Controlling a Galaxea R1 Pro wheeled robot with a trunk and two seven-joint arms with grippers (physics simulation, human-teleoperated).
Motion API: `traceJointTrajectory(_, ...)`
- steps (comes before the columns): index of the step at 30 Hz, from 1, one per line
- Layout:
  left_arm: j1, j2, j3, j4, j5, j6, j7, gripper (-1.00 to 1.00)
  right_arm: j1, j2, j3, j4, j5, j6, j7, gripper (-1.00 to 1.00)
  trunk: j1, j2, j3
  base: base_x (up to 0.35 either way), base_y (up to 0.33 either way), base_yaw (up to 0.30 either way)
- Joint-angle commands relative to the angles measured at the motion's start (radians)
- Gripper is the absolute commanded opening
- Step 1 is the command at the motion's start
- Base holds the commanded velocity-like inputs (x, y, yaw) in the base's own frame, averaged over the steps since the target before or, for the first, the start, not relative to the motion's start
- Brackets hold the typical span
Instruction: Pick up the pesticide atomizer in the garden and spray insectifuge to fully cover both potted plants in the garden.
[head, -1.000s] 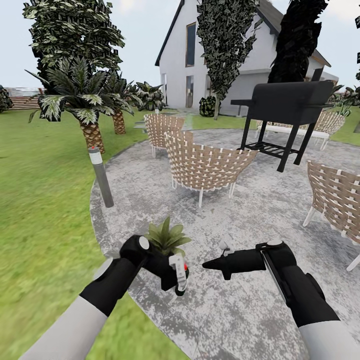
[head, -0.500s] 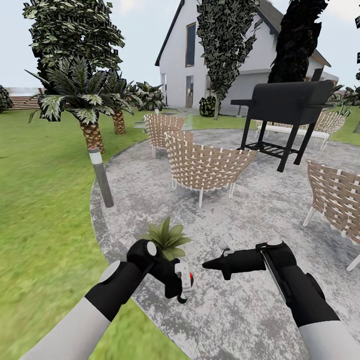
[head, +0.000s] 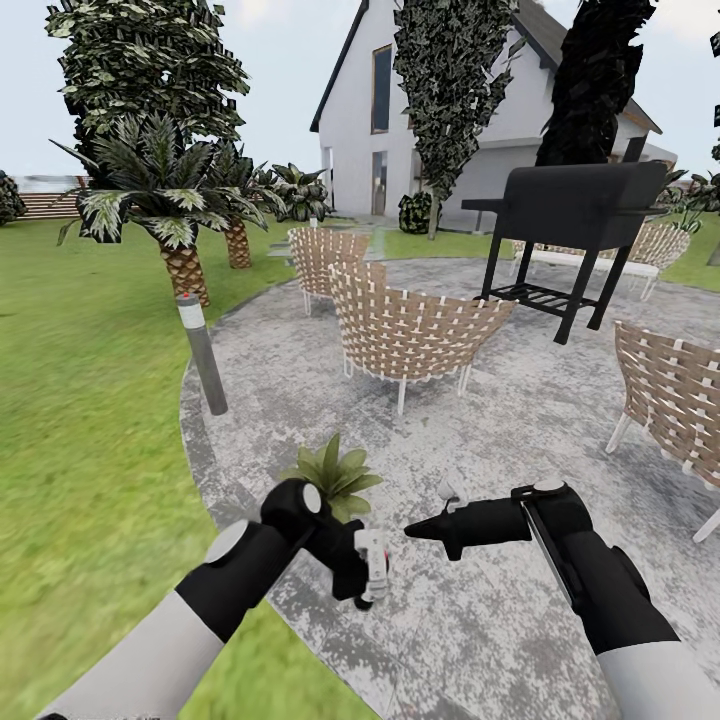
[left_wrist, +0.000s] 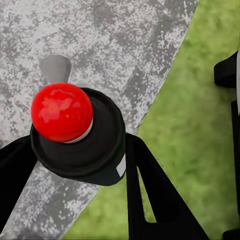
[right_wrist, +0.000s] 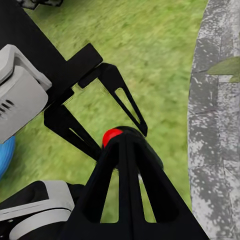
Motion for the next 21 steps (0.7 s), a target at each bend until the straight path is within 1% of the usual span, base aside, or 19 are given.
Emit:
traceJointTrajectory(1, -0.004, -0.001, -0.002, -0.001, -0.006, 0.013, -0.006, -1.00, -0.001, -0.001, 0.001, -0.001, 0.007, 0.008, 0.007, -1.00, 0.000, 0.000, -0.001, 0.000, 0.000, 0.000)
traceJointTrajectory(4, -0.007, -0.001, -0.004, -0.001, -0.006, 0.015, -0.007, -1.00, -0.001, -0.002, 0.005, -0.001, 0.007, 0.008, 0.007, -1.00, 0.000, 0.000, -0.001, 0.000, 0.000, 0.000)
traceJointTrajectory(7, -0.008, -0.001, -0.004, -0.001, -0.007, 0.016, -0.006, -1.00, -0.001, -0.002, 0.045, -0.001, 0.007, 0.008, 0.007, -1.00, 0.000, 0.000, -0.001, 0.000, 0.000, 0.000)
traceJointTrajectory(9, -0.009, -0.001, -0.006, -0.001, -0.008, 0.017, -0.007, -1.00, -0.001, -0.002, 0.056, -0.001, 0.007, 0.008, 0.007, -1.00, 0.000, 0.000, -0.001, 0.000, 0.000, 0.000)
traceJointTrajectory(14, -0.009, -0.001, -0.027, -0.001, -0.008, 0.022, -0.008, -1.00, -0.001, -0.003, 0.059, -0.002, 0.007, 0.008, 0.007, -1.00, 0.000, 0.000, -0.001, 0.000, 0.000, 0.000)
traceJointTrajectory(21, -0.009, -0.001, -0.030, -0.001, -0.008, 0.025, -0.008, -1.00, -0.001, -0.003, 0.059, -0.002, 0.007, 0.008, 0.007, -1.00, 0.000, 0.000, -0.001, 0.000, 0.000, 0.000)
